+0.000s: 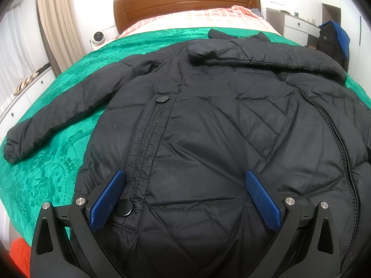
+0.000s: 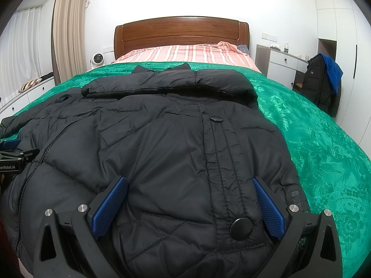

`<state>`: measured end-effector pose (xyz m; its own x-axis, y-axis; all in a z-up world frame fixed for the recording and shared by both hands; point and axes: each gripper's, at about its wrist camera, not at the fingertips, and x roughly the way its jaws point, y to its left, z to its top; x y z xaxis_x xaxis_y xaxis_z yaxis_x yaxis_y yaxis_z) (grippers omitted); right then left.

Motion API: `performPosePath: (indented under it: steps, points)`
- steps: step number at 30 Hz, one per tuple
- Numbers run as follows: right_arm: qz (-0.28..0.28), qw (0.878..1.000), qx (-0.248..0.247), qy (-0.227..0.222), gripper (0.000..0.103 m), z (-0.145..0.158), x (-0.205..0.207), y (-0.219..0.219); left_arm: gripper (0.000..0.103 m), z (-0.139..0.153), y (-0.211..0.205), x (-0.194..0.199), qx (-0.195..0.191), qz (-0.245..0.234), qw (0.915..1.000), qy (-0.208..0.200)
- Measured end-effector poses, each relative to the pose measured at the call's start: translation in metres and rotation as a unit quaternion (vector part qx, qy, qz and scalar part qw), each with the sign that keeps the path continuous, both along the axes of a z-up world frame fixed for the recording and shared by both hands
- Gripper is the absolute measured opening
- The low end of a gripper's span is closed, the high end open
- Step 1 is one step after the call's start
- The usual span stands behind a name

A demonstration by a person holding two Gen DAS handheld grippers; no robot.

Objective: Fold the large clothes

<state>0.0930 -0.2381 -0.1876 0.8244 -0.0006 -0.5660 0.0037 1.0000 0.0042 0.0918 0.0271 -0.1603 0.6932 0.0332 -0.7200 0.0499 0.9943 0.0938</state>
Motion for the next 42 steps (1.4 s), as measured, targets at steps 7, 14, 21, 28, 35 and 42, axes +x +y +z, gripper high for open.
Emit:
performPosePath:
  steps: [7,14,21,28,35,42]
  points:
    - [0.000,1.000,0.000,0.000,0.103,0.000,0.000,0.000,0.103,0.000,0.000,0.000,0.000,0.000,1.0000,0.000]
    - [0.000,1.000,0.000,0.000,0.103,0.000,0.000,0.000,0.103,0.000,0.000,0.000,0.000,0.000,1.0000,0.000]
    - [0.000,1.000,0.000,0.000,0.102,0.000,0.000,0.000,0.103,0.000,0.000,0.000,0.000,0.000,1.0000,0.000]
    - [0.000,1.000,-0.001,0.000,0.103,0.000,0.000,0.000,0.103,-0.001,0.000,0.000,0.001,0.000,1.0000,0.000]
    - [0.001,1.000,-0.001,0.000,0.103,0.000,0.000,-0.001,0.103,0.005,0.005,0.001,-0.012,-0.010,0.9995,0.029]
    - [0.000,1.000,-0.004,-0.002,0.103,-0.001,-0.001,-0.001,0.103,0.050,0.069,-0.010,-0.133,0.009,0.9903,0.042]
